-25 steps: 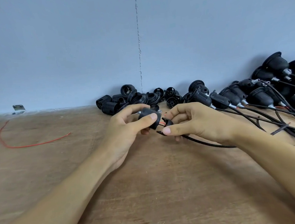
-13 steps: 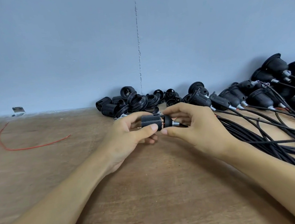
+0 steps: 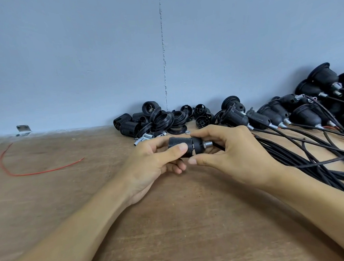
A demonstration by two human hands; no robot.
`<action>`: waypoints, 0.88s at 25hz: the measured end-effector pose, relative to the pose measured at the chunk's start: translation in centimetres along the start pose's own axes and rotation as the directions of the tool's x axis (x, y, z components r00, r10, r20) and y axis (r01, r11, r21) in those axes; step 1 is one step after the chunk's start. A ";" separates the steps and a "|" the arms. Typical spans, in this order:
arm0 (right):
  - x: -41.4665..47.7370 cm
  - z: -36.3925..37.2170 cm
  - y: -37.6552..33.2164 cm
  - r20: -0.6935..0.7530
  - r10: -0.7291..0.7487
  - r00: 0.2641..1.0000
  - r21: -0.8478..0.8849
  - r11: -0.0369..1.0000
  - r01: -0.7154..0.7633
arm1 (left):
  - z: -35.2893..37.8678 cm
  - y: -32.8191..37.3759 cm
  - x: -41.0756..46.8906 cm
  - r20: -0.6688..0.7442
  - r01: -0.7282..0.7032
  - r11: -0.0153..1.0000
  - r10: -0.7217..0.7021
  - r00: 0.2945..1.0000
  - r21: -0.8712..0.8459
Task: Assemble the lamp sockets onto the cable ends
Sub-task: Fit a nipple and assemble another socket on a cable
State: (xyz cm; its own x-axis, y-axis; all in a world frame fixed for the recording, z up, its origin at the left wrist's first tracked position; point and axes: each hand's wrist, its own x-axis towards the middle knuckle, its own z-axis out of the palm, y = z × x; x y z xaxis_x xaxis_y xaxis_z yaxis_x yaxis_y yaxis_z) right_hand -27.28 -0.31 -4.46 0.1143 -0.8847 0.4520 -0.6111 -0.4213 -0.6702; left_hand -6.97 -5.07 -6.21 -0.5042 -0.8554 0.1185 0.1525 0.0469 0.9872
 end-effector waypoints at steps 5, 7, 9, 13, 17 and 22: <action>-0.2 0.0 -0.5 -0.027 -0.008 1.000 -0.107 0.994 0.005 | 0.7 0.1 -0.1 -0.039 0.044 0.997 -0.046 0.998 -0.067; -0.4 0.1 -0.7 -0.031 -0.017 0.999 -0.148 0.989 0.012 | 0.9 0.2 -0.1 -0.050 0.061 0.993 -0.067 0.997 -0.103; -0.5 0.3 -1.0 -0.046 -0.043 0.998 -0.198 0.980 0.033 | 1.0 0.2 -0.1 -0.071 0.064 0.991 -0.073 0.995 -0.121; -0.7 0.6 -1.2 -0.049 -0.079 0.996 -0.333 0.941 0.059 | 1.8 0.2 -0.1 -0.125 0.055 0.991 -0.070 0.990 -0.123; -0.6 0.6 -1.3 -0.014 -0.083 0.996 -0.401 0.914 0.071 | 2.6 0.1 -0.1 -0.180 0.036 0.994 -0.053 0.982 -0.099; -0.8 0.6 -1.6 -0.020 -0.089 0.996 -0.382 0.921 0.075 | 3.1 -0.2 -0.2 -0.229 0.003 0.997 -0.020 0.973 -0.075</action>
State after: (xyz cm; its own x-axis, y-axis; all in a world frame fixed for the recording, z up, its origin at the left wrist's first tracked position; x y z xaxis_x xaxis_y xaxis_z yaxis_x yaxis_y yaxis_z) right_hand -25.91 0.92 -4.08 0.1529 -0.8393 0.5217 -0.8535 -0.3783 -0.3585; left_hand -9.56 -3.30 -6.07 -0.2994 -0.9515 0.0710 0.2145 0.0054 0.9767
